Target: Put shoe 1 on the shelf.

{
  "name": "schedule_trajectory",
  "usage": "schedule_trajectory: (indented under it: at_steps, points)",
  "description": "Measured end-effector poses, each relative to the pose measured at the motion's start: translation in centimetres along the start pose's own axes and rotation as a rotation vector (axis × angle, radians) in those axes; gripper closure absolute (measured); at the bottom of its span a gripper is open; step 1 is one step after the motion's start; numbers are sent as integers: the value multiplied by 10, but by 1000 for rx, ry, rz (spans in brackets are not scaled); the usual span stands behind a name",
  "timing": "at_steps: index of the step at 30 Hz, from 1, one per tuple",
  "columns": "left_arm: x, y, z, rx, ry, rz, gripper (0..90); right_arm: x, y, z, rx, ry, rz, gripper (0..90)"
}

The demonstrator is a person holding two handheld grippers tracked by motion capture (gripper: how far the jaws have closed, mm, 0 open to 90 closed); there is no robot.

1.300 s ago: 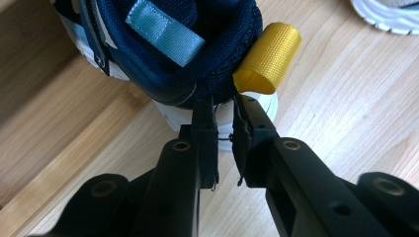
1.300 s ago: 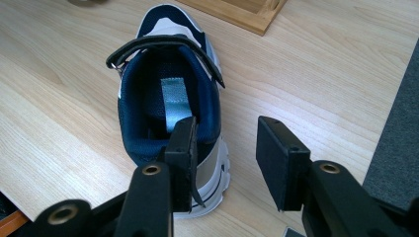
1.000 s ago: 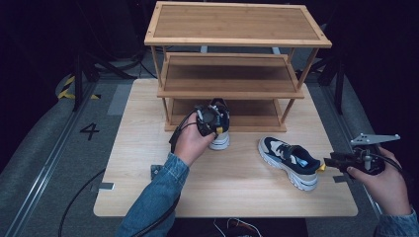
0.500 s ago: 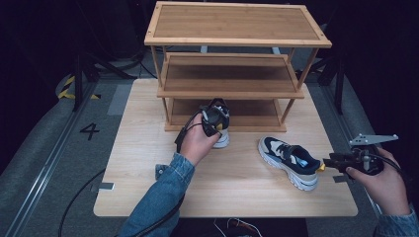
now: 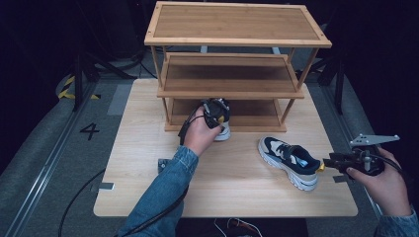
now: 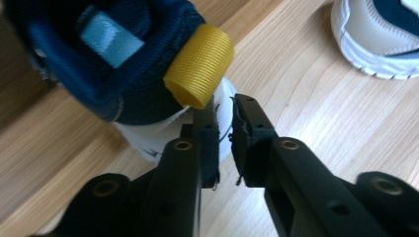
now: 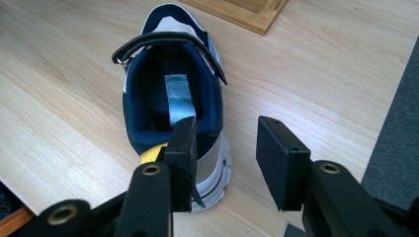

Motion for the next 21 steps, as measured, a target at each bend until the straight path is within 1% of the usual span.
schedule_trajectory:
  at_steps: [2,3,5,6,8,9,11,13,15,17,19,20,21]
  points:
    - [-4,3,3,-5,-13,-3,801,0,-1,-1,1,-6,-3,611]
    - [-5,4,5,-7,-20,-10,798,0,0,-2,-2,-5,4,611]
    - [-7,6,7,-24,-34,1,789,1,0,-2,0,-6,2,611]
    - [-7,6,7,-24,-34,1,780,1,0,-2,0,-6,2,611]
    - [-8,9,10,-45,-59,29,765,1,0,-3,0,-4,7,611]
    - [-7,10,10,-58,-61,38,755,1,0,-2,0,-5,3,611]
    - [-7,10,12,-65,-76,35,720,0,0,-2,1,-5,-3,611]
    - [-8,11,13,-68,-85,40,706,-1,1,-1,-2,-6,-4,611]
    - [-8,13,15,-83,-103,52,682,-1,2,-1,-3,-5,-6,611]
    - [-8,16,18,-108,-129,77,641,-2,2,-1,-3,-7,-9,611]
    - [-8,17,21,-113,-149,91,612,-3,3,0,-3,-6,-13,611]
    - [-8,17,22,-105,-155,87,588,-3,3,0,-6,-5,-12,611]
    - [-8,15,22,-84,-159,73,562,-3,3,1,-6,-5,-14,611]
Point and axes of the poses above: each handheld gripper's, and its own axes: z roughly forward along the jaws, x roughly out of its underside, y roughly to its left, the point moved 9 cm from there along z, roughly forward along the jaws
